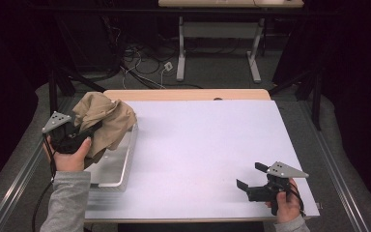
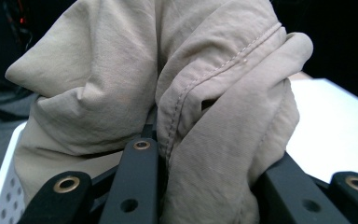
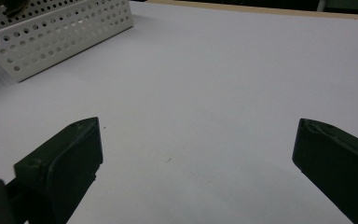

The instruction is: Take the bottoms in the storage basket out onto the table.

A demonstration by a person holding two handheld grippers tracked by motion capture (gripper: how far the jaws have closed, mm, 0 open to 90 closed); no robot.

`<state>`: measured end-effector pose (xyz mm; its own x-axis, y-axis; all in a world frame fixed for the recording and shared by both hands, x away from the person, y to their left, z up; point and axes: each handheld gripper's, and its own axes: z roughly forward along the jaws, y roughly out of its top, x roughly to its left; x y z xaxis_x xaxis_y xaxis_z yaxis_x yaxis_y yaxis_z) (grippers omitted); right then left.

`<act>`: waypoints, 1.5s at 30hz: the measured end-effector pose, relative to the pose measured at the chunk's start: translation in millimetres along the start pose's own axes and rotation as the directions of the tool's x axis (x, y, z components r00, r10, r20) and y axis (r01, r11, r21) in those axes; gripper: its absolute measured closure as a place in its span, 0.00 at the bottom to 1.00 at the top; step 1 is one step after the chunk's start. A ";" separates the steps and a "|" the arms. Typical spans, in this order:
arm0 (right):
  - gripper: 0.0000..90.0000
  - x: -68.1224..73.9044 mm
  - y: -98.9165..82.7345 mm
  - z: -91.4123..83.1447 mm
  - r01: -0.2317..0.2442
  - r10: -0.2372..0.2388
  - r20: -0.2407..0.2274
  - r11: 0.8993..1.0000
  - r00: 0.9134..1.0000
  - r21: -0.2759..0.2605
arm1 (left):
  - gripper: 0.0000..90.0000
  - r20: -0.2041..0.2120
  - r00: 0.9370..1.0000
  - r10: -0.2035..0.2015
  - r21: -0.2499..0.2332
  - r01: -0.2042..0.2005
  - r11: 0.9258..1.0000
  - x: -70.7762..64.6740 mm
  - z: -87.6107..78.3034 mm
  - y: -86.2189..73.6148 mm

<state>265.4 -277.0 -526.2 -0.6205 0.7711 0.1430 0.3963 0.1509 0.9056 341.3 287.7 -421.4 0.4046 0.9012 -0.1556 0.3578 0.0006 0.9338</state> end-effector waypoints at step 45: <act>0.01 -0.6 2.1 -4.6 0.025 -0.025 -0.014 0.999 1.000 -0.024 | 0.81 0.367 0.918 0.150 -0.040 -0.146 0.989 -159.0 42.8 -6.8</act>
<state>263.5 -280.0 -522.6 -0.6400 0.7580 0.1258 0.3643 0.1552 0.9182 310.6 125.9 -416.7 0.7337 0.6687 -0.1209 0.2612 -0.1134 0.9586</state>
